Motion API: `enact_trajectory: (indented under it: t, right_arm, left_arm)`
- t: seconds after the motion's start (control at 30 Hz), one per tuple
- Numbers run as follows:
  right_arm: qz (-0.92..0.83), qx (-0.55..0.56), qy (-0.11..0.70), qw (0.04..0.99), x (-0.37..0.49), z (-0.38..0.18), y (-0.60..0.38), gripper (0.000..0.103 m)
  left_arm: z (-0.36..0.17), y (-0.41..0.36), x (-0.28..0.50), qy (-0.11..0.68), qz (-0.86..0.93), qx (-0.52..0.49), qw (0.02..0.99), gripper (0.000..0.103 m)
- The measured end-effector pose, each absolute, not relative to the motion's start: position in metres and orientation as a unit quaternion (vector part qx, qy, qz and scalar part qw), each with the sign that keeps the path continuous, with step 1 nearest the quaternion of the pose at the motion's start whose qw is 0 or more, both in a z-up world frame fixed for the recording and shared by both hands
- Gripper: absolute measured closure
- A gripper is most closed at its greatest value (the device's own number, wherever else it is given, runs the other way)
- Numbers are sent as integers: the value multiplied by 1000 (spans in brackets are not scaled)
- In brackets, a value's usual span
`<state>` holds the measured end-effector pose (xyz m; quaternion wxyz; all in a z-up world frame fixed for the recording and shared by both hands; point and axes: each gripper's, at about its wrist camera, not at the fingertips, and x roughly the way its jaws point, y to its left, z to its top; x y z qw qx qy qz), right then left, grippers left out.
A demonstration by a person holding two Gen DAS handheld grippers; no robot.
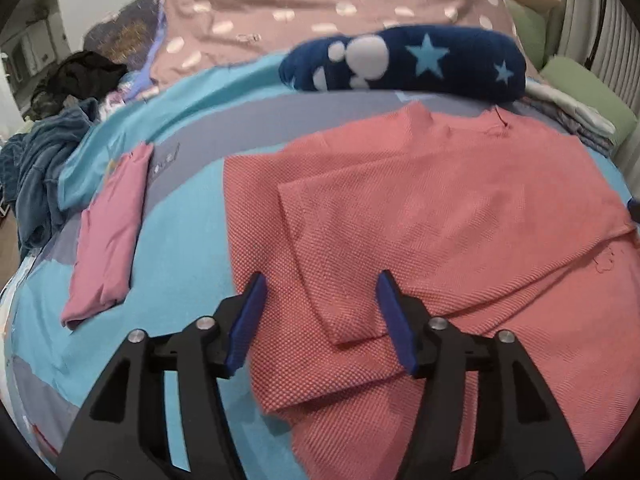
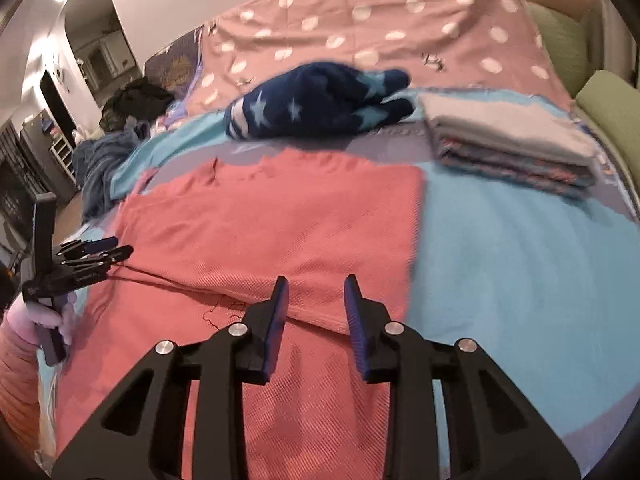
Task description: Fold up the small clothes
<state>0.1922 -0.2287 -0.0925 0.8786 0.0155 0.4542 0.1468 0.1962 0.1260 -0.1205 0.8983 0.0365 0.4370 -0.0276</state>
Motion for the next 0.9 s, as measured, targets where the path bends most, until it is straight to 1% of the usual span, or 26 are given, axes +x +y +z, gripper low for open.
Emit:
enact_trajectory:
  t: [0.03, 0.1, 0.2, 0.23, 0.33, 0.4, 0.53, 0.6, 0.67, 0.7, 0.73, 0.77, 0.9]
  right_arm:
    - [126, 0, 473, 872, 198, -106, -228, 83]
    - [150, -1, 453, 879, 197, -113, -237, 84]
    - [125, -3, 456, 881, 192, -109, -245, 95]
    - [123, -7, 455, 882, 190, -108, -246, 96]
    - [121, 9, 451, 884, 185, -100, -251, 95]
    - [141, 24, 436, 889, 180, -92, -246, 93]
    - [195, 22, 416, 888, 181, -80, -217, 93]
    - [218, 19, 410, 885, 185, -78, -199, 93]
    - [223, 6, 425, 877, 193, -85, -185, 92]
    - [208, -8, 453, 867, 200, -98, -179, 89]
    - [204, -12, 474, 857, 204, -111, -176, 88]
    - [212, 0, 461, 862, 203, -113, -181, 88]
    - [216, 57, 474, 851, 207, -102, -197, 88]
  left_arm:
    - [-121, 128, 195, 435, -29, 32, 900, 43]
    - [-119, 132, 192, 435, -32, 18, 900, 43]
    - [-117, 133, 187, 432, -28, 19, 901, 40]
    - [-113, 135, 183, 427, -25, 16, 904, 40]
    - [-100, 140, 166, 406, -40, -22, 913, 41]
    - [-92, 132, 156, 389, -68, -35, 918, 42]
    - [-92, 95, 159, 389, -94, -4, 916, 42]
    - [-96, 81, 167, 394, -103, -7, 913, 42]
    - [-108, 63, 178, 416, -117, 2, 902, 40]
    - [-119, 56, 184, 433, -112, 21, 894, 38]
    - [-126, 50, 187, 436, -105, 37, 893, 37]
    - [-126, 48, 186, 432, -103, 41, 895, 37]
    - [-115, 55, 183, 426, -116, 24, 897, 38]
